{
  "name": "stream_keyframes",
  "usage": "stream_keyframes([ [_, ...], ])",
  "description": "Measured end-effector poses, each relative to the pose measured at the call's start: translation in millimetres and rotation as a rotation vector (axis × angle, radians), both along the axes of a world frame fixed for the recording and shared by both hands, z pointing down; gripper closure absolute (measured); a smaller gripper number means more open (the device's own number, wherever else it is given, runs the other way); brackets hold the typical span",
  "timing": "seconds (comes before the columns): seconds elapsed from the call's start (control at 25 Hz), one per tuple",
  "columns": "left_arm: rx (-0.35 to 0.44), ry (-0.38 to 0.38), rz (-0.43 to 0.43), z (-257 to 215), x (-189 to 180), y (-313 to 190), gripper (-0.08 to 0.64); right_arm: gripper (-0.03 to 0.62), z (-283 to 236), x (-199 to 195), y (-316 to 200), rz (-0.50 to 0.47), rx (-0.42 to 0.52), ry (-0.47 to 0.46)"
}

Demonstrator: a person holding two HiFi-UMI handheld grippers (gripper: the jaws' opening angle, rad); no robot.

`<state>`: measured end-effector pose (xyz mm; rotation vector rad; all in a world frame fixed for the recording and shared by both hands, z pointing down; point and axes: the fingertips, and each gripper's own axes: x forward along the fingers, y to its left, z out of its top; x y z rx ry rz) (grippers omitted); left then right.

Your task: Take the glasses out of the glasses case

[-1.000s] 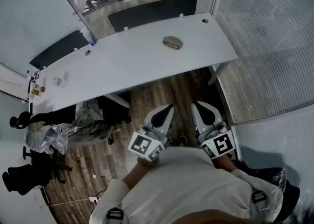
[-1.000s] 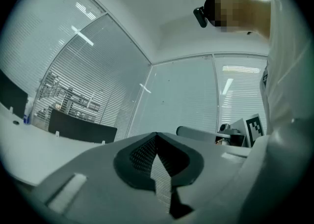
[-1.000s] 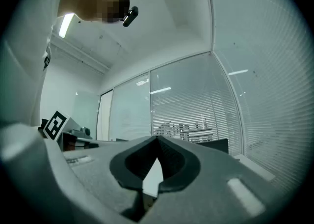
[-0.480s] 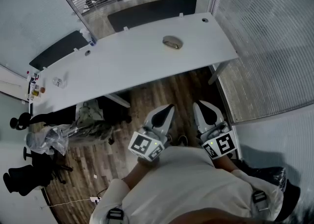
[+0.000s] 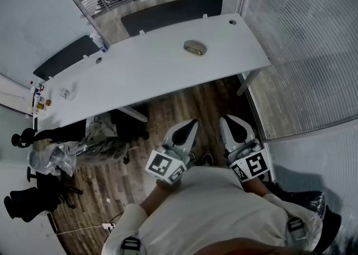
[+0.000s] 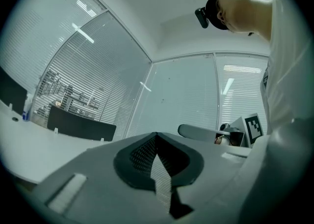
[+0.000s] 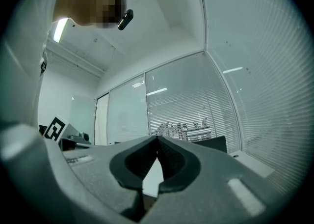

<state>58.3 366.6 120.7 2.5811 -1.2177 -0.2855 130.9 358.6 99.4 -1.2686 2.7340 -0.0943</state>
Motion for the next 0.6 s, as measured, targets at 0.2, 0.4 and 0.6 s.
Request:
stream_keyframes([
  [0.2,-0.009,-0.003,-0.006,3,16,-4,0.56,0.591,5,15,-2,-0.017,-0.013,0.0],
  [0.4,-0.016,-0.004,-0.019,8,28,-7,0.56,0.592,9,29,-6,-0.032,-0.018,0.001],
  [0.6,-0.013,0.001,-0.029,9,36,-8,0.56,0.592,14,36,-8,-0.042,-0.026,0.01],
])
